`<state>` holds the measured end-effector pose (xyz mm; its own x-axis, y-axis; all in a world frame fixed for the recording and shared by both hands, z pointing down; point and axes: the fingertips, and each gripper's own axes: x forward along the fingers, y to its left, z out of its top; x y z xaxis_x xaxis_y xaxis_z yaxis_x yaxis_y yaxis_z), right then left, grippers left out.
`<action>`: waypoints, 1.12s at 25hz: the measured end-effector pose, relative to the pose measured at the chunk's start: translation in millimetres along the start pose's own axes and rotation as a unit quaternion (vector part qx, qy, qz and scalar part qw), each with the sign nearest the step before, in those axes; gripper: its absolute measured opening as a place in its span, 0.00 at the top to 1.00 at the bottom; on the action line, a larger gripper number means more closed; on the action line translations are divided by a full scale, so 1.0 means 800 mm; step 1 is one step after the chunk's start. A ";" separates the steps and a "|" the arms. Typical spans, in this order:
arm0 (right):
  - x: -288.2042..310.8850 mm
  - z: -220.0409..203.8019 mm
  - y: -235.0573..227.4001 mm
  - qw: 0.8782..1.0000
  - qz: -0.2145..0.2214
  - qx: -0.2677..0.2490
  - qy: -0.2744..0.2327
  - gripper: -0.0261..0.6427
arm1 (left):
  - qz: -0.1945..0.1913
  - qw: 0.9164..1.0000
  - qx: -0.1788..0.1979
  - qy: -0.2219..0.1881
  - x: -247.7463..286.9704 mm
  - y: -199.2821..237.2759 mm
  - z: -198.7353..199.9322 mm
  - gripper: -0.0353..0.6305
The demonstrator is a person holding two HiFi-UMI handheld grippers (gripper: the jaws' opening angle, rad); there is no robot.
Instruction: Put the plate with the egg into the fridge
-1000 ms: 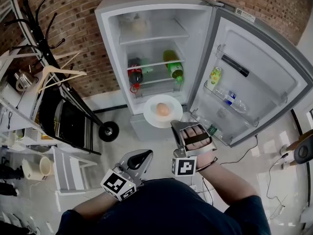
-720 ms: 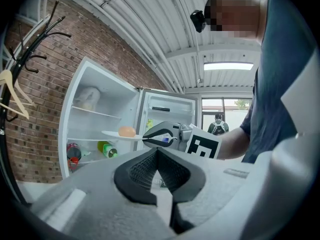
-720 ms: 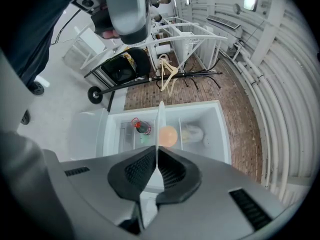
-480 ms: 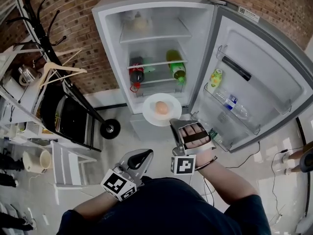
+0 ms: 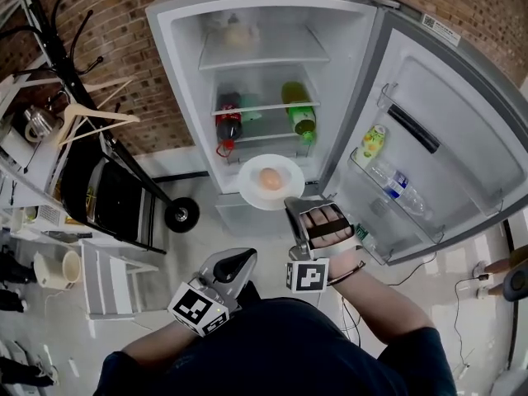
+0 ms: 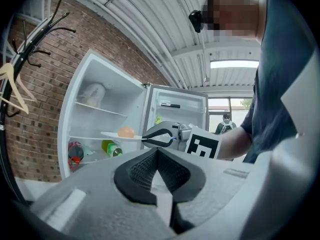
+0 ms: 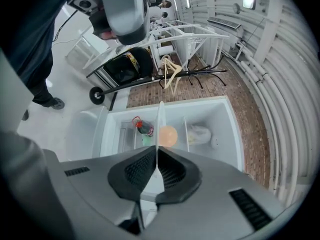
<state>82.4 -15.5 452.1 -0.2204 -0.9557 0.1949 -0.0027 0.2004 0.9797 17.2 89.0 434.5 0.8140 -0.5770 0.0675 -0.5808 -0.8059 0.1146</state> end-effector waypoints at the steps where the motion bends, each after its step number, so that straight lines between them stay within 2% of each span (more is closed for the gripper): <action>1: 0.009 -0.002 -0.001 1.000 0.001 -0.001 0.002 0.93 | -0.003 1.000 0.001 0.000 0.005 0.008 0.001 0.95; 19: 0.222 0.000 -0.048 0.999 0.011 -0.006 0.053 0.93 | -0.070 0.997 0.017 -0.009 0.088 0.210 0.050 0.95; 28: 0.300 -0.009 -0.045 0.995 0.031 0.001 0.099 0.93 | -0.097 0.995 0.017 -0.012 0.098 0.276 0.062 0.95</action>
<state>36.4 -254.0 463.9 -0.0238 -0.9652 0.2603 0.0030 0.2603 0.9655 -47.9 -140.6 415.9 0.9109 -0.4120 0.0234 -0.4124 -0.9067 0.0888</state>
